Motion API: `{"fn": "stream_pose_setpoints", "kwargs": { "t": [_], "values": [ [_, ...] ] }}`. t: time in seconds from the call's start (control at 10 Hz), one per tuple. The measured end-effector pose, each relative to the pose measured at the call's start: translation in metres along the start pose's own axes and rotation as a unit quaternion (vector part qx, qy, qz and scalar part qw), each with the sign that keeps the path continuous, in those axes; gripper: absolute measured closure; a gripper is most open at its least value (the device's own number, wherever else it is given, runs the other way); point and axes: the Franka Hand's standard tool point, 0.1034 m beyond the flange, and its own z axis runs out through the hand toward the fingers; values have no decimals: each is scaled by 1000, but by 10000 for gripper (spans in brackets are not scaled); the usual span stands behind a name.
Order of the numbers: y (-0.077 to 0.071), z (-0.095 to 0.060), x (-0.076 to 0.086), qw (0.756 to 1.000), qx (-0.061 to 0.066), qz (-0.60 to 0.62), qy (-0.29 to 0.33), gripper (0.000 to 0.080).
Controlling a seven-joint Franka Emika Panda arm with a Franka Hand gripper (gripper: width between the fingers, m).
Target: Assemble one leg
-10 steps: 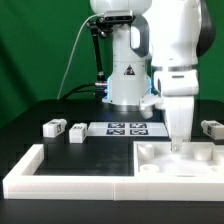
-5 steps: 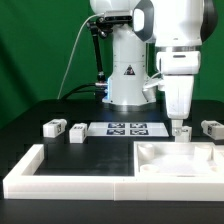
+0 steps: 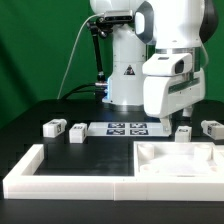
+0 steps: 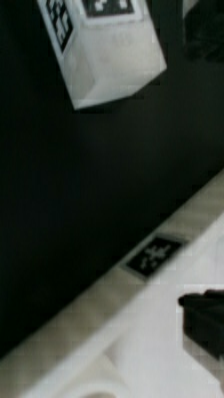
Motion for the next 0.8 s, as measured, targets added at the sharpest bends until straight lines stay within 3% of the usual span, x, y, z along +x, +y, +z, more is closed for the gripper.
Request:
{"fn": "stream_pose_setpoints", "kwargs": {
  "t": [0.2,0.5,0.8],
  "values": [
    [-28,4,8,990,13,138,-3,150],
    [-60,1,31,961,21,276,1,150],
    [-60,2,30,960,23,280,-2,150]
  ]
}}
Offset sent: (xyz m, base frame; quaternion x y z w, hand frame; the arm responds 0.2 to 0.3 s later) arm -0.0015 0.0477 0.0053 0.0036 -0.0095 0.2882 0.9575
